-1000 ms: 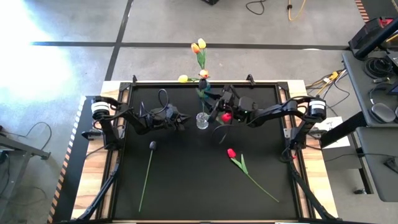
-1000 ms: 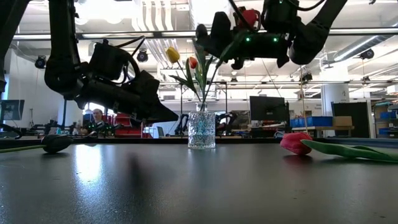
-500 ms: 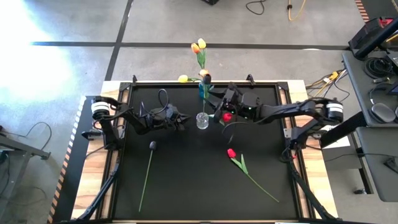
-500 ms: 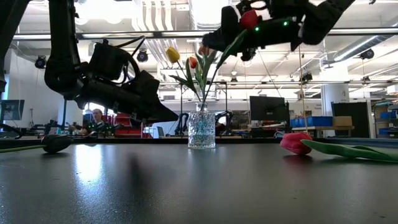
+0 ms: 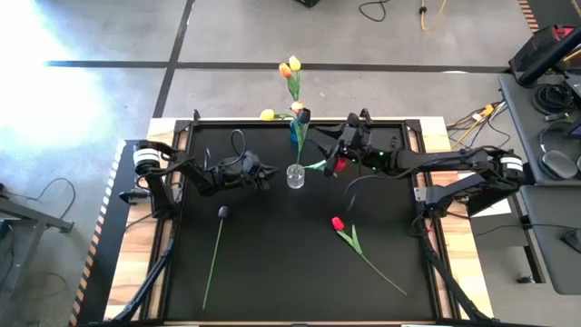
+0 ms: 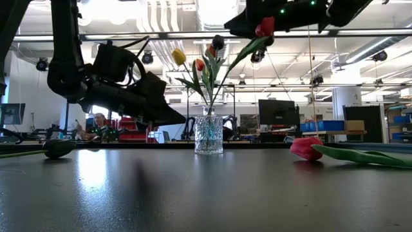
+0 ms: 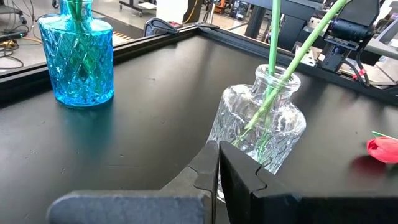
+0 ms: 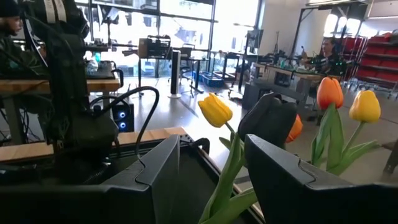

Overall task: Sort flowers into vase by color
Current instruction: Put the red tulip into the transparent vase

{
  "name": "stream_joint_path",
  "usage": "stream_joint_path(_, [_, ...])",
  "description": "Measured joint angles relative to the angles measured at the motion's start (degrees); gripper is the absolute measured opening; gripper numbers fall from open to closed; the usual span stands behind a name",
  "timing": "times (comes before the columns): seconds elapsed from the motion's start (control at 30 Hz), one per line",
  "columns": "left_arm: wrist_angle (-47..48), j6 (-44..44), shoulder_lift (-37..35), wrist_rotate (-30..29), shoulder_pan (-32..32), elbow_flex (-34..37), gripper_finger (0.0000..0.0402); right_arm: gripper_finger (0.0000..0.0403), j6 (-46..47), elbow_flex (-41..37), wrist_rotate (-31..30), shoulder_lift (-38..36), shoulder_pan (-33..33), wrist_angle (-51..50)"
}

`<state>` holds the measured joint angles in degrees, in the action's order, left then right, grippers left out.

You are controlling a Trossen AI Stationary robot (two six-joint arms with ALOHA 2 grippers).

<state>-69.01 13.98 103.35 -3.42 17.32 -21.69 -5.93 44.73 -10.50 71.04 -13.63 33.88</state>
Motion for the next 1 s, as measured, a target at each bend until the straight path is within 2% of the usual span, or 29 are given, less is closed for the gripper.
stream_joint_path(0.67, [0.02, -0.24, 0.02, 0.00, 0.00, 0.00, 0.0000, 0.0173, -4.27, 0.98, 0.96, -0.82, 0.11, 3.80])
stream_joint_path(0.77, [0.03, -0.24, 0.02, 0.02, 0.02, 0.00, 0.0000, 0.0173, -6.08, 3.12, 4.38, -1.02, 0.15, -0.12])
stream_joint_path(0.87, [0.04, -0.24, 0.02, 0.02, 0.00, 0.02, 0.0000, 0.0173, -10.21, 7.13, 5.39, -2.23, 1.58, -10.41])
stream_joint_path(1.0, [0.13, -0.36, 0.02, 0.04, -0.02, 0.04, 0.0000, 0.0147, -15.62, 13.30, 0.21, -3.68, 5.87, -24.42])
